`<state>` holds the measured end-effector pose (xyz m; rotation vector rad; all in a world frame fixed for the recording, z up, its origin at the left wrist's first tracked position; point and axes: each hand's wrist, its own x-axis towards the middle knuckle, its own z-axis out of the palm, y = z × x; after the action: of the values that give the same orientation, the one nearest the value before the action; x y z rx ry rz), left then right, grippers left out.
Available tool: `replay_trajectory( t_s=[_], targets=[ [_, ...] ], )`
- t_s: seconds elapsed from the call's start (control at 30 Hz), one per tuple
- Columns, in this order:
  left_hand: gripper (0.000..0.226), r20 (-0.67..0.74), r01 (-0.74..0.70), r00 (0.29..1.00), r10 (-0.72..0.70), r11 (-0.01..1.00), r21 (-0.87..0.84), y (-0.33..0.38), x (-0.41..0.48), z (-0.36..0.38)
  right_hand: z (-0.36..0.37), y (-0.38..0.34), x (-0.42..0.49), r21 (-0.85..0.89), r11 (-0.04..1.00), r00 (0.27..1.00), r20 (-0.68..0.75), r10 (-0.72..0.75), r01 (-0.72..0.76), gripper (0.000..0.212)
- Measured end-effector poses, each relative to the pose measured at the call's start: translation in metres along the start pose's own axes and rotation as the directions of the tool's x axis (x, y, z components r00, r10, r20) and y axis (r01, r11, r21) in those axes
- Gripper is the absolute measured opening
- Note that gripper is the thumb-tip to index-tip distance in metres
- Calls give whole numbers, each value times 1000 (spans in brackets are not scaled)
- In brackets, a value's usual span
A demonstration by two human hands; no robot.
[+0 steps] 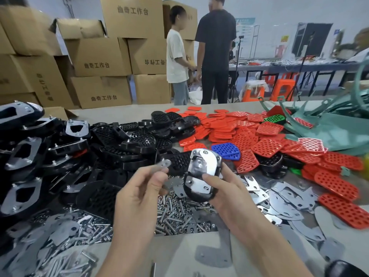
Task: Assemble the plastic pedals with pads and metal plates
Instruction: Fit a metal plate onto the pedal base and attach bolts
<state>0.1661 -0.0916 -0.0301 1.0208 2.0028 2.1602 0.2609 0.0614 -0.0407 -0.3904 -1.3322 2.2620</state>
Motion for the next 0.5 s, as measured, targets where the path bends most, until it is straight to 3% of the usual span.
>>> replay_trajectory(
  t_s=[0.13,0.27,0.5],
  targets=[
    [26,68,31,997,-32,999,11,0,0,-5,5,4,-3,1,999,991,130,-39,39,41],
    [16,39,18,999,-19,999,32,1,3,-7,11,4,-8,-31,1000,970,243,7,1,45],
    [18,73,32,997,-34,999,23,0,4,-7,12,7,-9,-88,996,959,279,45,-21,37]
  ],
)
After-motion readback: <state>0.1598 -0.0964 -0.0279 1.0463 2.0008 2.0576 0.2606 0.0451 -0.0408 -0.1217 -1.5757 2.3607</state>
